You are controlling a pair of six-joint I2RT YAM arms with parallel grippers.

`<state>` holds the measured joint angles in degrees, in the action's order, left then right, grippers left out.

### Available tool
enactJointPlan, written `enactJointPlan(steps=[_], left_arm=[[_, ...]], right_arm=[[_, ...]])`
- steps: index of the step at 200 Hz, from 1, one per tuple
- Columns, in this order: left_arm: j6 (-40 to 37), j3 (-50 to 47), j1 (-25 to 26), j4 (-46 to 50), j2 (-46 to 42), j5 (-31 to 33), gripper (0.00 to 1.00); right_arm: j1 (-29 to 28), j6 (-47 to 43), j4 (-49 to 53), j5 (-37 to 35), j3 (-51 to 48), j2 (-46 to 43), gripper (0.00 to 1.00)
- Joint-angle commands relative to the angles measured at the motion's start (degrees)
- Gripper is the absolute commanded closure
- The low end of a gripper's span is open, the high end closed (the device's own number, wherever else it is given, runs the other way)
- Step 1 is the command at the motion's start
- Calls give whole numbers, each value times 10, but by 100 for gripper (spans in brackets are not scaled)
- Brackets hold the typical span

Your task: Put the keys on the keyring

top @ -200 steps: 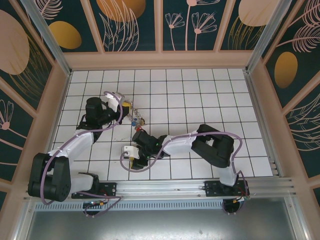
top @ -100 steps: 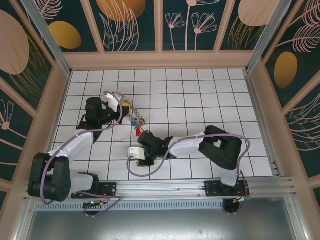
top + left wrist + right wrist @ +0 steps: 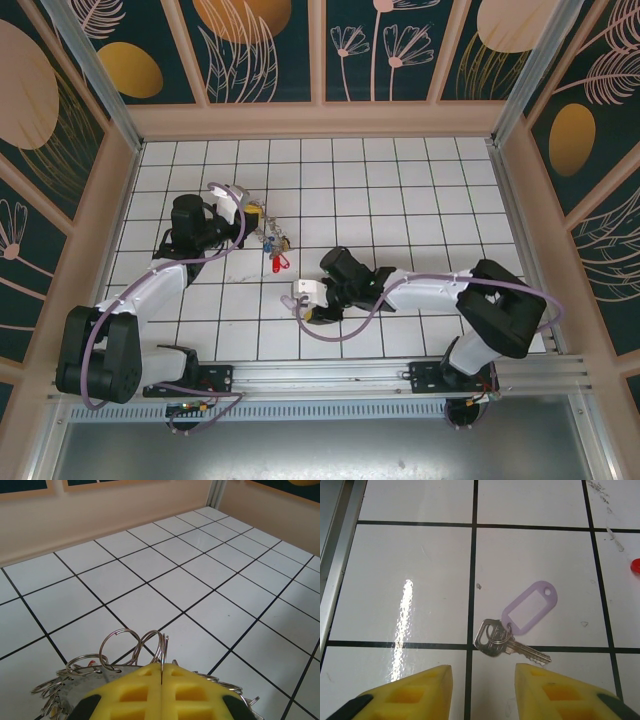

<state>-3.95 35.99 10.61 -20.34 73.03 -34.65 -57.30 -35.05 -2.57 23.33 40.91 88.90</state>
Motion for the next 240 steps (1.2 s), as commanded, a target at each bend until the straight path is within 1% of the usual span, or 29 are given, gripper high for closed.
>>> enactJointPlan(steps=[1, 6, 11, 17, 25, 43, 55, 68, 80, 94, 103, 112, 130, 137, 155, 180, 206, 217, 240], left_arm=[[5, 1, -4, -34, -25, -20, 100], [7, -1, -3, -36, -26, -20, 100], [8, -2, -3, -40, -28, -20, 100], [9, -3, -3, -42, -29, -21, 100], [12, -4, -3, -44, -31, -20, 100], [12, -4, -4, -44, -33, -19, 100], [10, -4, -4, -42, -35, -16, 100], [10, -4, -3, -39, -35, -14, 100], [11, -2, -4, -37, -33, -16, 100], [11, 2, -3, -30, -32, -14, 100], [8, 5, -4, -24, -32, -11, 100], [6, 7, -4, -18, -32, -9, 100], [12, 1, -4, -31, -38, -8, 100], [16, -2, -3, -37, -39, -8, 100], [19, 0, -4, -39, -35, -12, 100], [19, 0, -5, -38, -40, -10, 100], [20, 0, -3, -38, -43, -10, 100], [21, 0, -3, -39, -42, -11, 100], [20, 0, -4, -39, -42, -11, 100]], right_arm=[[2, 70, -38, 9, 26, 29, 57], [0, 133, -66, -25, 31, 39, 55], [-2, 196, -88, -54, 34, 49, 55], [-5, 256, -113, -69, 33, 58, 56], [-15, 303, -136, -77, 27, 68, 56], [-43, 377, -143, -138, 28, 88, 54], [-50, 445, -86, -164, 59, 103, 52], [-54, 520, 17, -185, 113, 119, 53], [-67, 589, 102, -227, 154, 120, 54], [-85, 652, 158, -239, 177, 110, 55], [-98, 669, 178, -263, 185, 103, 55], [-105, 682, 199, -272, 194, 100, 56], [-97, 693, 220, -245, 206, 107, 59], [-93, 696, 225, -220, 209, 114, 60], [-91, 712, 237, -208, 210, 126, 62], [-94, 725, 262, -221, 223, 140, 62], [-95, 727, 261, -215, 231, 152, 63], [-96, 726, 265, -214, 241, 161, 64], [-102, 721, 281, -224, 271, 177, 64]])
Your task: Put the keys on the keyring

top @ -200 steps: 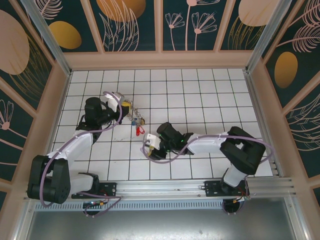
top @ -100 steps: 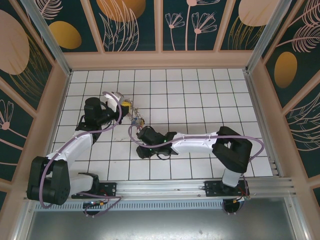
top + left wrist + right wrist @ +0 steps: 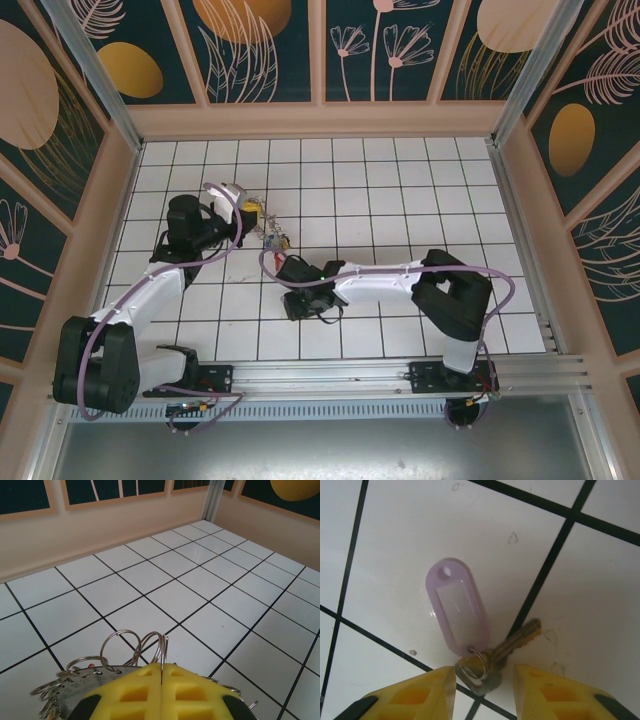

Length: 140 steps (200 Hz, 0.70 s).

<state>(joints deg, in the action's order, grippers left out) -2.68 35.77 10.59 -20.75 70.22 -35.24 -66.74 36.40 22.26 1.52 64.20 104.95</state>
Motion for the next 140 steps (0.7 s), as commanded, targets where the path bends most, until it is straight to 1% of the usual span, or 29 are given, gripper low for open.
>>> enactJointPlan(steps=[1, 27, 68, 95, 140], left_arm=[[8, 2, -4, -34, -14, -5, 100], [7, 2, -3, -34, -15, -4, 100], [6, 3, -4, -31, -14, -5, 100], [6, 4, -3, -31, -14, -6, 100], [7, 4, -4, -31, -12, -7, 100]], right_arm=[[-8, 6, 33, -6, 39, 18, 65], [-14, 8, 64, -16, 65, 41, 64], [-17, 18, 87, -21, 73, 49, 64], [-23, 21, 98, -45, 80, 48, 59], [-36, 27, 119, -83, 97, 46, 59]])
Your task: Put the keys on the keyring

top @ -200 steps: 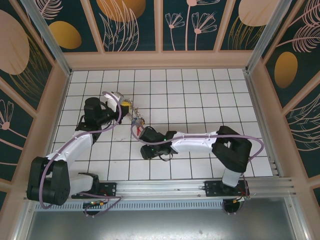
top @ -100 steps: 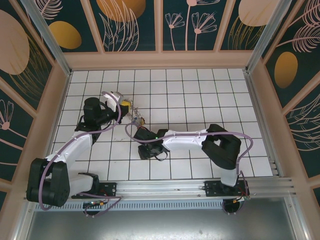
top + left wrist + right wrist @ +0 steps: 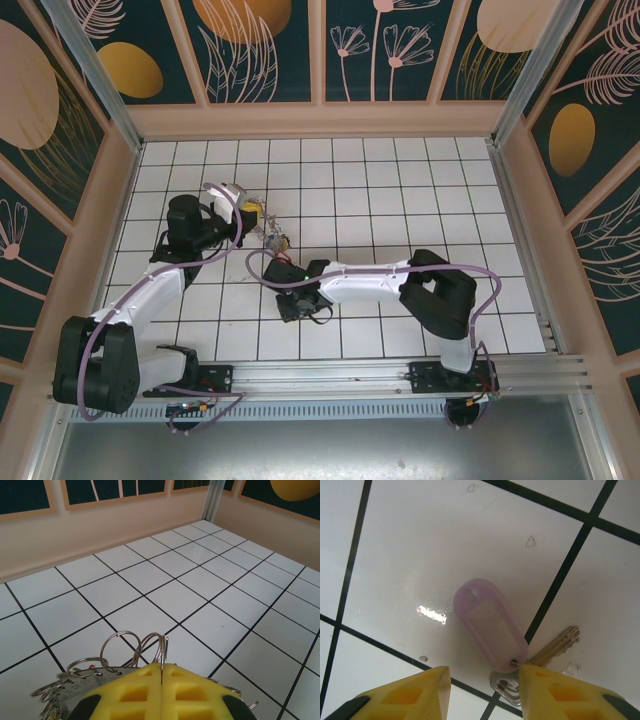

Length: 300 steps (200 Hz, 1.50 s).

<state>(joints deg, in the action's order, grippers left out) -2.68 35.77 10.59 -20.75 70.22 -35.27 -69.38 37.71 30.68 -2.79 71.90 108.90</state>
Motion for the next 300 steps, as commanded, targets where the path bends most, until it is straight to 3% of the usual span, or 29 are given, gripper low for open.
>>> enactJointPlan(steps=[1, 32, 109, 171, 300], left_arm=[[7, 4, -4, -31, -12, -7, 100], [9, 4, -4, -31, -11, -9, 100], [10, 5, -4, -31, -14, -8, 100], [10, 5, -3, -30, -12, -9, 100], [9, 5, -3, -29, -14, -6, 100]], right_arm=[[-10, 15, 36, -42, 20, 6, 60], [-18, 37, 38, -78, 2, -15, 60], [-11, 27, 21, -40, -12, 2, 60], [-12, 28, 26, -43, -9, 8, 68], [-7, 36, 31, -34, -30, 2, 66]])
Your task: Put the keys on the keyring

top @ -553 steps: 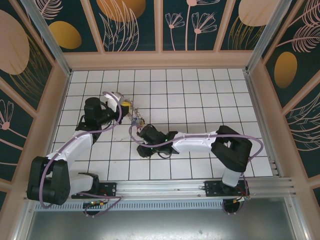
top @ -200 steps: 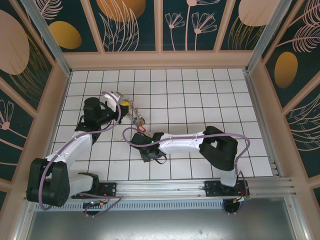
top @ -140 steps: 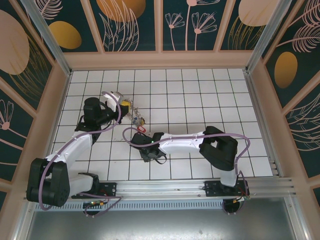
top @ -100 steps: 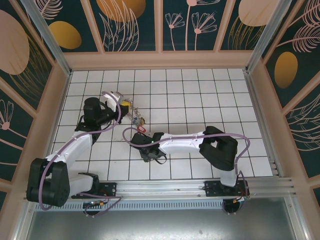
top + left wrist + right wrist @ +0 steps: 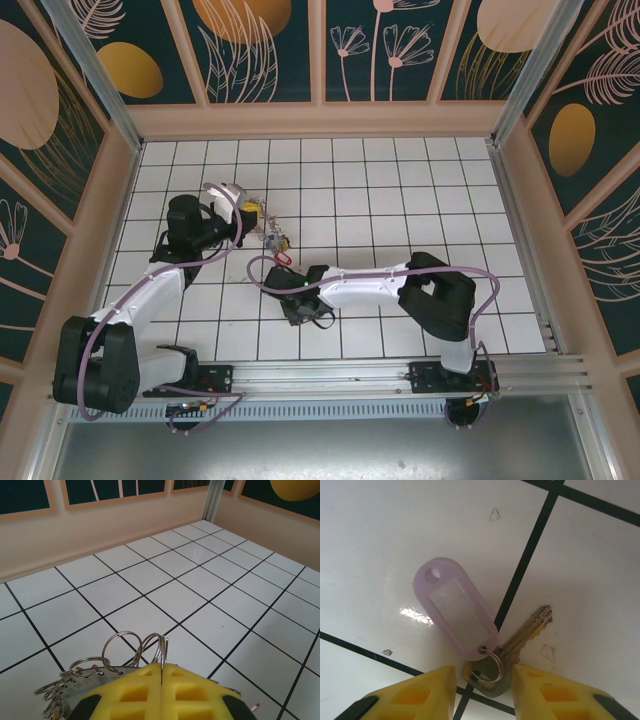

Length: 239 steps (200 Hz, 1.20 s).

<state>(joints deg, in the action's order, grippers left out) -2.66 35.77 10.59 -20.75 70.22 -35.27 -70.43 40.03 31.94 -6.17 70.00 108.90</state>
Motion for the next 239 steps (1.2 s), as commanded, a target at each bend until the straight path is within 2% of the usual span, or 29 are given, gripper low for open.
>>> enactJointPlan(steps=[1, 34, 150, 193, 239], left_arm=[[8, 5, -3, -29, -13, -6, 100], [8, 5, -3, -28, -13, -6, 100], [10, 5, -3, -29, -8, -7, 100], [10, 5, -4, -30, -5, -8, 100], [9, 5, -3, -30, -8, -6, 100]], right_arm=[[3, 13, 18, 0, -11, 2, 66], [4, 8, 11, 4, -12, 4, 71], [4, 1, 28, -39, 4, 8, 76], [3, -2, 42, -57, 22, 5, 68], [2, -9, 30, -56, 29, 0, 67]])
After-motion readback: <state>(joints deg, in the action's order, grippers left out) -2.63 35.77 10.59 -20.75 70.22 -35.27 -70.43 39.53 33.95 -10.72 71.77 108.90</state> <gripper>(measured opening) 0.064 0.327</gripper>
